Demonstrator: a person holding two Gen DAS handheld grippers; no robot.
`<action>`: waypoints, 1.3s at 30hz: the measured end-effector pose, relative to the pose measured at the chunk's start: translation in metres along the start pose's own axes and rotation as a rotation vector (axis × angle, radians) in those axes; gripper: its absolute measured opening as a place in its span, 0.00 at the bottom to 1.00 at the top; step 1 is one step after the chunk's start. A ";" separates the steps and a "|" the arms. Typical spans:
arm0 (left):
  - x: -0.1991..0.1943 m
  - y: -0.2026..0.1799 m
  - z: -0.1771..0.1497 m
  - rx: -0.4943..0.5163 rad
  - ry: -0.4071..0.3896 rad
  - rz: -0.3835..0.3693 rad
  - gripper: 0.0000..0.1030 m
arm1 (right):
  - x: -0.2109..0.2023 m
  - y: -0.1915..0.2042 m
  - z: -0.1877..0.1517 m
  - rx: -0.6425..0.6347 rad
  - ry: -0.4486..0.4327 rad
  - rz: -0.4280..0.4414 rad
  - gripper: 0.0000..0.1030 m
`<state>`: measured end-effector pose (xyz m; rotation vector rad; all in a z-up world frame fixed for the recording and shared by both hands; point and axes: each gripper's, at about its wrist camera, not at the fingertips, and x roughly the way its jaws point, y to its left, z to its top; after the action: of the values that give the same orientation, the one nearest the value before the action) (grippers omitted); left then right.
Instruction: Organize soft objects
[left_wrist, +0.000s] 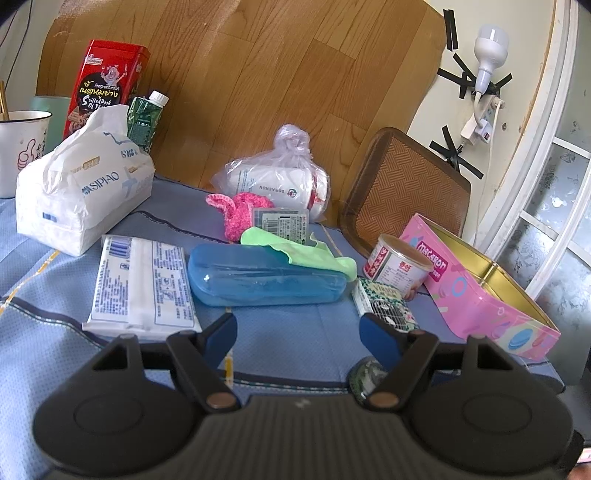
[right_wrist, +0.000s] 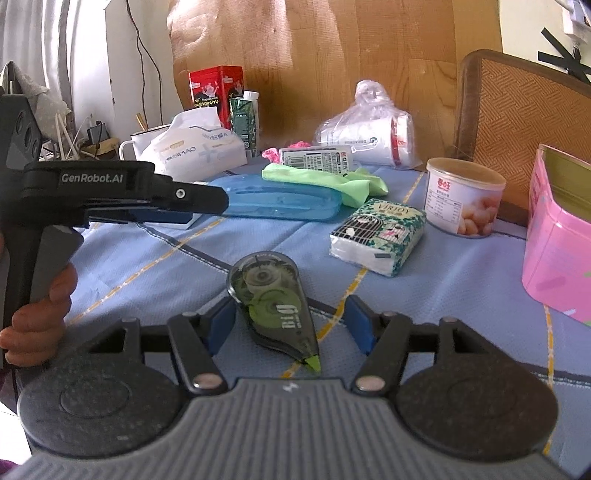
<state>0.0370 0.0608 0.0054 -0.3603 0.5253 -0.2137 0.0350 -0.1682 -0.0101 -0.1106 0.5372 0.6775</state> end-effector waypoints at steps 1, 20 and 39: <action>0.000 0.000 0.000 0.000 0.000 0.000 0.73 | 0.000 0.000 0.000 -0.001 0.001 0.000 0.66; -0.016 -0.006 -0.014 -0.143 0.158 -0.167 0.69 | -0.015 0.004 -0.009 0.076 0.008 0.056 0.39; 0.060 -0.178 0.047 0.145 0.160 -0.361 0.43 | -0.097 -0.060 0.017 0.129 -0.342 -0.204 0.37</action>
<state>0.0935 -0.1070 0.0849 -0.2955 0.5961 -0.6304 0.0167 -0.2659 0.0489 0.0710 0.2347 0.4478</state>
